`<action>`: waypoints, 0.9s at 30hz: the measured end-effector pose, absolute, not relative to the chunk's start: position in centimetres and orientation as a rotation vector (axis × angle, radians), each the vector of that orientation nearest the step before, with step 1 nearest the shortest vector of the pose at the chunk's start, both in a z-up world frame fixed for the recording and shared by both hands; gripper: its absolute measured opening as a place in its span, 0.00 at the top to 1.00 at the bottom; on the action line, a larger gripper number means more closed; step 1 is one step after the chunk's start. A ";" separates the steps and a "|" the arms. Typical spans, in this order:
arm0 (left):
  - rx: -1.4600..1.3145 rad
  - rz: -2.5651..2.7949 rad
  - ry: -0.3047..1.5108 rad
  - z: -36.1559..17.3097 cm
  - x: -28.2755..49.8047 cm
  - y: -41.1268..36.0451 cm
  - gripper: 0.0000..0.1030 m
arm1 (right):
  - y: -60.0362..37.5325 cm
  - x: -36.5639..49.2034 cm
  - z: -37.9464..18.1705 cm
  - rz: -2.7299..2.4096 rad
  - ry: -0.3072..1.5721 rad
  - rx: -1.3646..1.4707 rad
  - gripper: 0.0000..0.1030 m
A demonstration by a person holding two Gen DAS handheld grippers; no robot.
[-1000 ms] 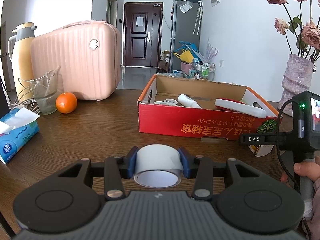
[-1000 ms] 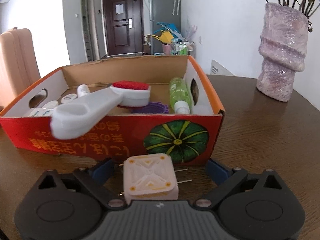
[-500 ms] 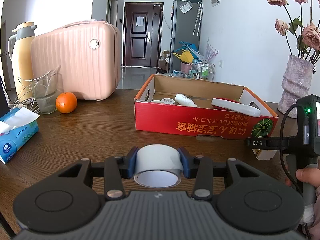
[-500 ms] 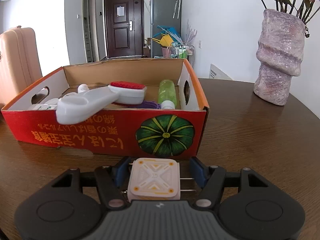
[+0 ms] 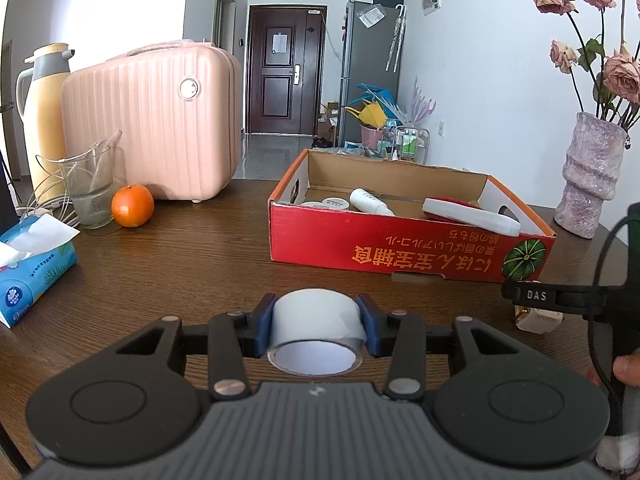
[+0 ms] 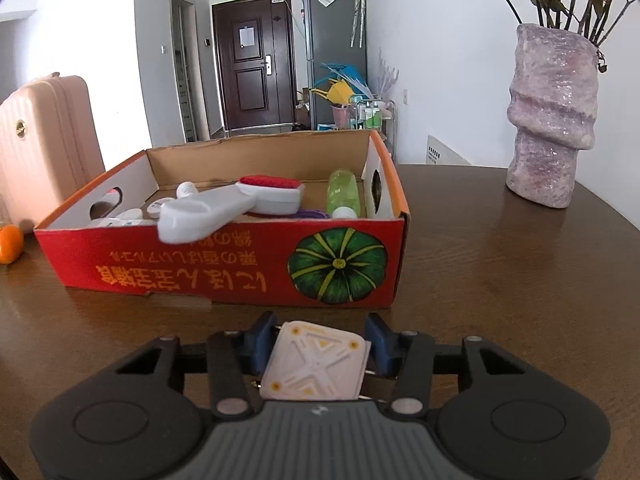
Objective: Organize rigid objects
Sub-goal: 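Grasp the beige cube plug with the right gripper and lift it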
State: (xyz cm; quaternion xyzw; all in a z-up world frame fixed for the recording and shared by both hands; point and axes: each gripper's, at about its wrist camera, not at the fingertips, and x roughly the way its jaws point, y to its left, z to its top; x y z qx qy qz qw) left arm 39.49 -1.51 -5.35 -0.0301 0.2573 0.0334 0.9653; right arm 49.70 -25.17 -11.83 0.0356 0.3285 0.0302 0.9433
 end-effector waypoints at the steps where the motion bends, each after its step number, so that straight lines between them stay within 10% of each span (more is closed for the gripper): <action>1: -0.061 0.067 0.520 -5.3 39.5 -1.5 0.58 | -25.3 49.5 -11.7 0.063 0.663 0.077 0.53; 18: -0.059 0.070 0.509 -5.2 39.3 -1.4 0.58 | -26.0 46.3 -11.3 0.122 0.656 0.131 0.87; 21: -0.060 0.067 0.509 -5.1 39.3 -1.4 0.57 | -25.8 45.8 -11.3 0.122 0.653 0.129 0.77; 25: -0.062 0.066 0.509 -5.1 39.3 -1.3 0.58 | -26.0 43.9 -10.6 0.115 0.616 0.139 0.17; 27: -0.063 0.063 0.510 -5.1 39.3 -1.3 0.57 | -25.8 43.0 -10.4 0.120 0.611 0.108 0.18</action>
